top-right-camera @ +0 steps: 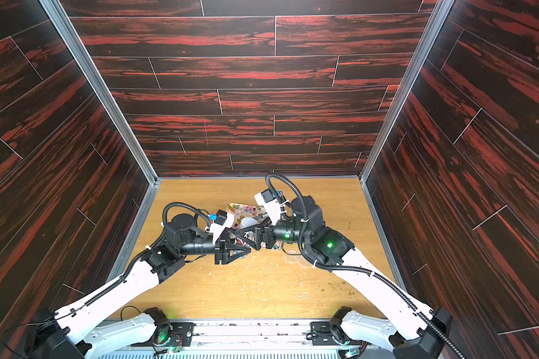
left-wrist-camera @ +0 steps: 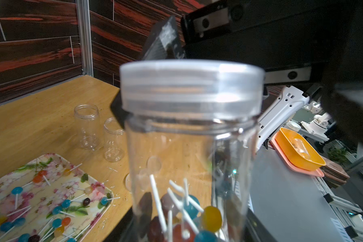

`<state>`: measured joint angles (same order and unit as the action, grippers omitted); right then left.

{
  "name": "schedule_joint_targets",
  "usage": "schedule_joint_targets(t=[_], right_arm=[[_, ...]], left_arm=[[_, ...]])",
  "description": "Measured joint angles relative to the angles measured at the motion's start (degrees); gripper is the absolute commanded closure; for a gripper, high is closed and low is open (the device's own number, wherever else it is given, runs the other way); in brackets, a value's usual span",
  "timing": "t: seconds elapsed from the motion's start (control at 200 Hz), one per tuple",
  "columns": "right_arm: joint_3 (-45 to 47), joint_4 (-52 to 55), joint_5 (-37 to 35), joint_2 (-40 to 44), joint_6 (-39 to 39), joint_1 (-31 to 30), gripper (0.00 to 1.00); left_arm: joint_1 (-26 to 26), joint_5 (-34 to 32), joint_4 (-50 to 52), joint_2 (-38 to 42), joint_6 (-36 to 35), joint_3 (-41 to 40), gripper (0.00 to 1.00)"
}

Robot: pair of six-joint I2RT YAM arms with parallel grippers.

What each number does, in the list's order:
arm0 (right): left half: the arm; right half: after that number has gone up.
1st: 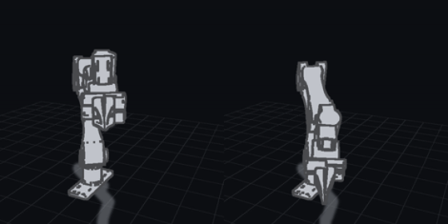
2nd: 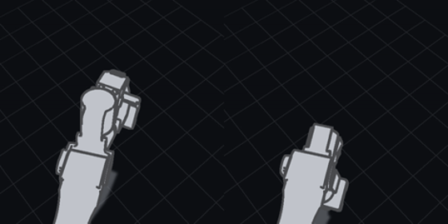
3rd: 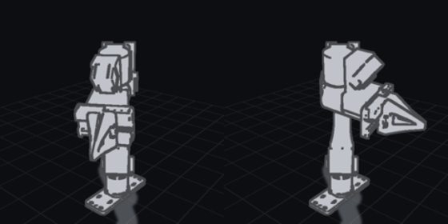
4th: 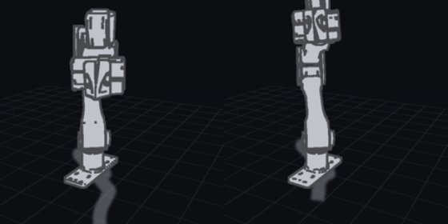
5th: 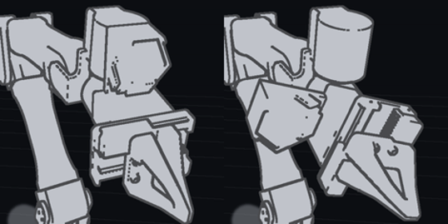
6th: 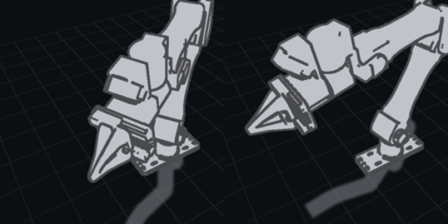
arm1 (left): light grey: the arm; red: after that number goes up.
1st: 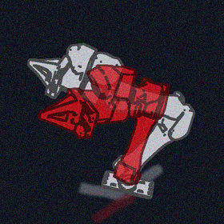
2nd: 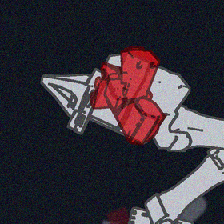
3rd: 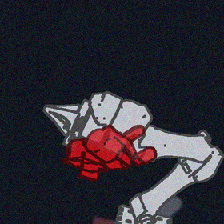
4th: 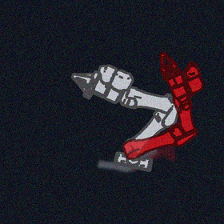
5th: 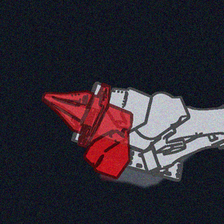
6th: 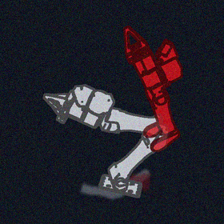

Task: Pour the candies out of the jar
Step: Pick up the jar from the center of the board, then unscrew the lid from the jar.

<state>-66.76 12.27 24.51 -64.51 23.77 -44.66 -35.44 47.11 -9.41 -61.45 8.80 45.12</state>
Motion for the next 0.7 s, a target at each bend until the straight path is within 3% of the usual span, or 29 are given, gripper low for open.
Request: schedule_joint_targets(t=[0.321, 0.701], right_arm=[[-7.6, 9.6, -6.7, -0.3, 1.6, 0.0, 0.18], [-8.2, 12.6, -10.9, -2.9, 3.8, -1.5, 0.20]], left_arm=[[0.0, -2.2, 2.9, 1.2, -1.5, 0.0, 0.58], [0.0, -2.8, 4.0, 1.7, -2.4, 0.0, 0.58]])
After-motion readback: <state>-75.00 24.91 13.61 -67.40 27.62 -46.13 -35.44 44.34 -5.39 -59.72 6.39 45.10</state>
